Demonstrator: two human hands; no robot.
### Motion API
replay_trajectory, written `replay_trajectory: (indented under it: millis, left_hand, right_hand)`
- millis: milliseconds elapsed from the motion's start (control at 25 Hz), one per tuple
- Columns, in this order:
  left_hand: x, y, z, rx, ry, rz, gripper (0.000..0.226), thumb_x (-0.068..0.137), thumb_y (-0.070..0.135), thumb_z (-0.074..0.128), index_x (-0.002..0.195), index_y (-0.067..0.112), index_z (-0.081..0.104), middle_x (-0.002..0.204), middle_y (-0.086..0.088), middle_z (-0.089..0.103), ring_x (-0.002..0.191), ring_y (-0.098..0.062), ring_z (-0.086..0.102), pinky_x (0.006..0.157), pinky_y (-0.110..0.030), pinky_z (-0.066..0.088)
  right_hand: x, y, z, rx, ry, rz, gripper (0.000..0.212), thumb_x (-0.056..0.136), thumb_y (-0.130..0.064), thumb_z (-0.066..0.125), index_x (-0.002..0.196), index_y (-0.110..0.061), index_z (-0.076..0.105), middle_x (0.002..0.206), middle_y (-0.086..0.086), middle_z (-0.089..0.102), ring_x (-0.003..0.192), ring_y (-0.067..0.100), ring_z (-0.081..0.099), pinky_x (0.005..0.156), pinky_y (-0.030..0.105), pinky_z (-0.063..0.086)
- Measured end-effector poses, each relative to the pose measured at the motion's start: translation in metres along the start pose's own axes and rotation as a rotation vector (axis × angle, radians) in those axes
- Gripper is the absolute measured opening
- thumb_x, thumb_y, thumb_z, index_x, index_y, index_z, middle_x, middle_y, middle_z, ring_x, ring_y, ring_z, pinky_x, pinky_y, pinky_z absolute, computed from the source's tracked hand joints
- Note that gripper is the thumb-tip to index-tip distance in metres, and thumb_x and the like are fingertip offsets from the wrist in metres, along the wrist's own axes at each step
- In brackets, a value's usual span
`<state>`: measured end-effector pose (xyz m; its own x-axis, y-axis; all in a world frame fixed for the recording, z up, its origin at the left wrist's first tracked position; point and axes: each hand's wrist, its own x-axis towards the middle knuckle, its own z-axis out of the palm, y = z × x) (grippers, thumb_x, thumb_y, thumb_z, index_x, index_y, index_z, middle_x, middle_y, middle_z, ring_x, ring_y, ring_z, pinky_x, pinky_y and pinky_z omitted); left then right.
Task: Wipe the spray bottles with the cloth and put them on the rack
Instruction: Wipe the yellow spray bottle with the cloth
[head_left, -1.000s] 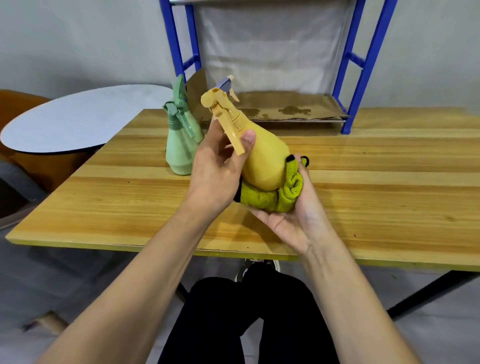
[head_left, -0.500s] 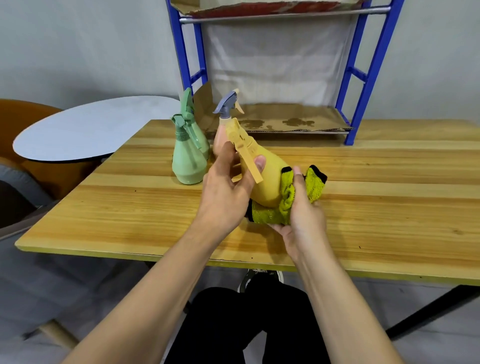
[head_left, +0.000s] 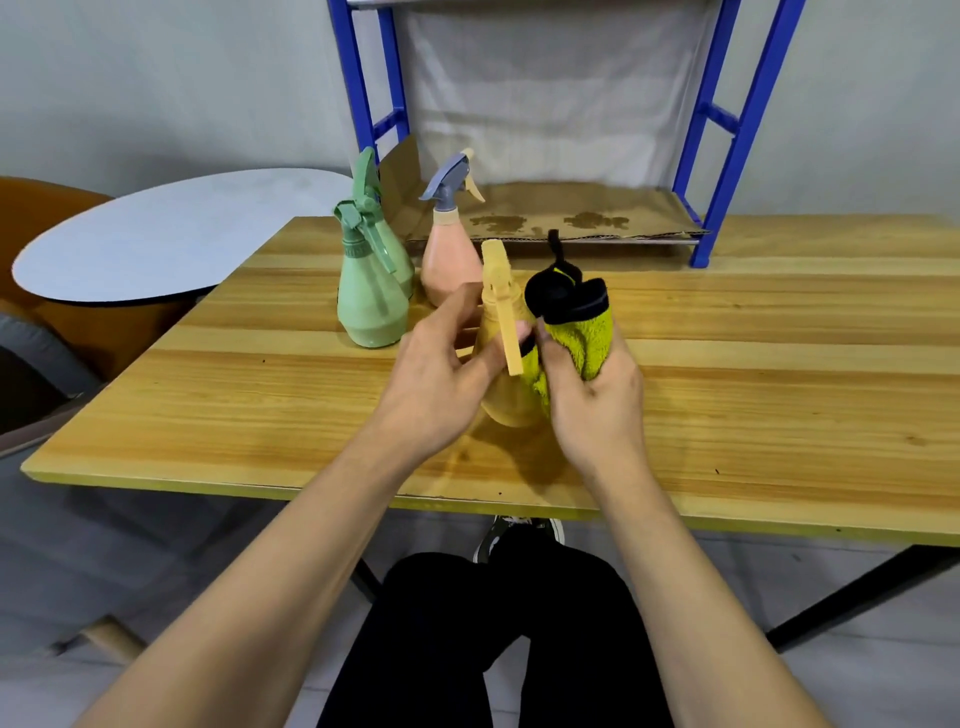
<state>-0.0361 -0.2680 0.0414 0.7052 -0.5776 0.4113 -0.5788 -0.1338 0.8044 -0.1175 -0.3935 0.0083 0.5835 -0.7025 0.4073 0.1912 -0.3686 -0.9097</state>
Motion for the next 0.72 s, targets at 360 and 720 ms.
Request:
replay_trajectory:
  millis: [360, 720]
  left_hand:
    - [-0.002, 0.023, -0.003, -0.213, 0.012, 0.059, 0.015, 0.101, 0.022, 0.062, 0.113, 0.029, 0.061, 0.104, 0.014, 0.072, 0.101, 0.008, 0.068, 0.081, -0.01, 0.051]
    - [-0.003, 0.011, 0.006, -0.098, 0.1, 0.026, 0.02, 0.101, 0.03, 0.064, 0.116, 0.017, 0.059, 0.099, 0.016, 0.068, 0.093, 0.01, 0.065, 0.075, -0.008, 0.048]
  right_hand:
    - [0.019, -0.012, -0.019, 0.647, -0.216, 0.81, 0.041, 0.094, -0.051, 0.062, 0.127, -0.027, 0.064, 0.117, 0.013, 0.074, 0.105, 0.035, 0.072, 0.087, 0.061, 0.057]
    - [0.02, -0.008, -0.022, -0.045, 0.065, 0.482, 0.025, 0.094, -0.041, 0.067, 0.1, -0.018, 0.07, 0.089, 0.0, 0.073, 0.09, 0.027, 0.071, 0.081, 0.045, 0.061]
